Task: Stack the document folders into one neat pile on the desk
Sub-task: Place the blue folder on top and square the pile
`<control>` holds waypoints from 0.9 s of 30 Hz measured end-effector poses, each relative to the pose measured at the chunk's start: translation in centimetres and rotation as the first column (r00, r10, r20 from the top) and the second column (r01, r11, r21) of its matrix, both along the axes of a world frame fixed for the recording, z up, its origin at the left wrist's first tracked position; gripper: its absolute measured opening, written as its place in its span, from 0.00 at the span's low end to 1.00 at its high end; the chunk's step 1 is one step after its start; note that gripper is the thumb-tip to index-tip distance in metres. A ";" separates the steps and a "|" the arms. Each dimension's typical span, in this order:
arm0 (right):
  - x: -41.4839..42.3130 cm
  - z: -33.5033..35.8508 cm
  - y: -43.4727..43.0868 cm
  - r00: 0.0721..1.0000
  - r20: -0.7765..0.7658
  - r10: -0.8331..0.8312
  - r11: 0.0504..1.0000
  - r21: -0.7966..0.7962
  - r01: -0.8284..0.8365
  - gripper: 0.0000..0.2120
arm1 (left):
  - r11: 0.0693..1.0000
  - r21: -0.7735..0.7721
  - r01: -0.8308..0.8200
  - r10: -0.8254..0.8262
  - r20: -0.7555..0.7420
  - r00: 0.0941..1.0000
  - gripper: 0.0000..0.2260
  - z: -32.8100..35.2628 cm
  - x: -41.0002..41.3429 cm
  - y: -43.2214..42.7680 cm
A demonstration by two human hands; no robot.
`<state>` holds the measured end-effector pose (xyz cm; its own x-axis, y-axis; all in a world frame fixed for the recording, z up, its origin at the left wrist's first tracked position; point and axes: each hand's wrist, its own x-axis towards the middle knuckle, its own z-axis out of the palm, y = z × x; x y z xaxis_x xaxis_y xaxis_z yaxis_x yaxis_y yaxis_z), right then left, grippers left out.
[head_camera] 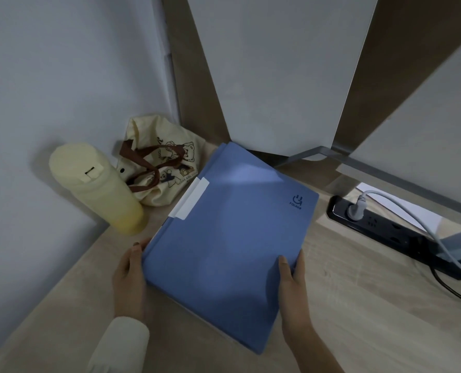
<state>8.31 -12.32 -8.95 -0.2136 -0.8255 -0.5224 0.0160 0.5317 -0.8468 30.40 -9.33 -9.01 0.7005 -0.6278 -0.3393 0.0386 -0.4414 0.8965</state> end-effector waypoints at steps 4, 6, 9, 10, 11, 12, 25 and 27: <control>0.0 0.4 0.3 1.000 -0.023 0.014 1.000 -0.014 -0.014 0.29 | 0.970 0.059 0.235 -0.241 0.313 0.919 0.15 2.3 0.0 -1.0; 0.1 0.6 0.3 0.999 -0.037 0.033 0.999 -0.024 -0.034 0.30 | 0.903 0.161 0.398 -0.430 0.338 0.837 0.19 2.6 -0.4 -2.1; 0.3 0.7 0.2 0.997 -0.064 0.048 0.998 -0.036 -0.050 0.30 | 0.852 0.243 0.464 -0.521 0.297 0.800 0.22 2.7 -0.5 -3.3; 0.4 0.6 0.2 0.996 -0.078 0.051 0.997 -0.048 -0.055 0.31 | 0.857 0.228 0.462 -0.512 0.280 0.812 0.21 2.7 -0.5 -3.4; 0.5 0.6 0.2 0.994 -0.096 0.058 0.996 -0.057 -0.064 0.31 | 0.862 0.208 0.462 -0.505 0.266 0.822 0.21 2.6 -0.4 -3.4; 0.6 0.6 0.2 0.991 -0.116 0.073 0.995 -0.059 -0.080 0.32 | 0.862 0.198 0.467 -0.506 0.259 0.823 0.21 2.5 -0.3 -3.3; 1.3 1.1 0.4 0.989 -0.128 0.069 0.995 -0.056 -0.077 0.33 | 0.873 0.138 0.468 -0.487 0.309 0.817 0.18 1.3 0.6 -3.7; 1.2 1.0 0.5 0.989 -0.122 0.078 0.995 -0.057 -0.086 0.34 | 0.870 0.138 0.473 -0.492 0.309 0.814 0.18 1.3 0.6 -3.8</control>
